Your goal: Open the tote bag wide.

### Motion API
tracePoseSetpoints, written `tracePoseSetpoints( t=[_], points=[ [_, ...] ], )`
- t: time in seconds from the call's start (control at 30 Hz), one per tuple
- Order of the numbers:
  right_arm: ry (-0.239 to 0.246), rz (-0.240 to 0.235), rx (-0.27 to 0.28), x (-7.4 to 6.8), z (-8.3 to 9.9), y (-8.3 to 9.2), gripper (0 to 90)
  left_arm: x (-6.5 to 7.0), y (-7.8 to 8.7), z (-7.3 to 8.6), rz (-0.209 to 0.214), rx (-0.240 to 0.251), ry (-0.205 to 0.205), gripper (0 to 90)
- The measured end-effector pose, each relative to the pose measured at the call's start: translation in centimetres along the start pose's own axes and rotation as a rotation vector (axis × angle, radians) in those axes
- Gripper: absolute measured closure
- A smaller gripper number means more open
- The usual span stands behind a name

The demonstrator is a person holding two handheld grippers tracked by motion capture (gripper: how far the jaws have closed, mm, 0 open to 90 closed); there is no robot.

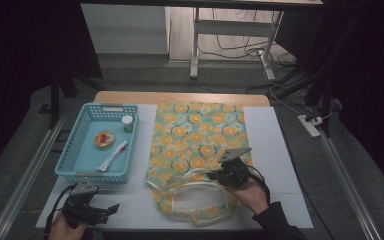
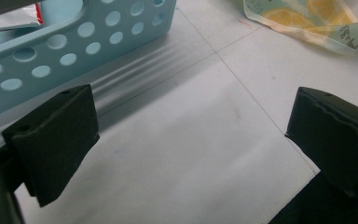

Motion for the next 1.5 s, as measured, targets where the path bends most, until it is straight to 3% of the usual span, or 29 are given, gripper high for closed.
tracePoseSetpoints(
  t=[0.4, 0.63, 0.93, 1.5],
  points=[
    [-0.020, 0.022, 0.015, 2.8, -2.2, -0.4, 88.7, 0.0, 0.0, 0.0, 0.004, 0.002, 0.004, 2.4],
    [-0.007, 0.052, 0.006, 4.3, -3.3, -1.3, 88.7, 0.0, 0.0, 0.0, 0.005, 0.002, 0.004, 2.5],
    [-0.051, 0.079, 0.018, 7.7, -4.3, -2.3, 88.7, 0.0, 0.0, 0.0, 0.006, 0.002, 0.004, 2.7],
    [-0.067, 0.113, 0.028, 11.2, -7.3, -4.2, 88.6, -0.1, 0.0, 0.0, 0.011, 0.003, 0.010, 2.8]
  ],
)
Point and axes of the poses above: each handheld gripper's, and its own axes: y roughly backward along the jaws, z roughly out of its underside, x roughly to its right, the point moved 9 cm from there along -y, roughly forward along the jaws, and after that the axes turned 14 degrees about -x, right-handed, at the moved point
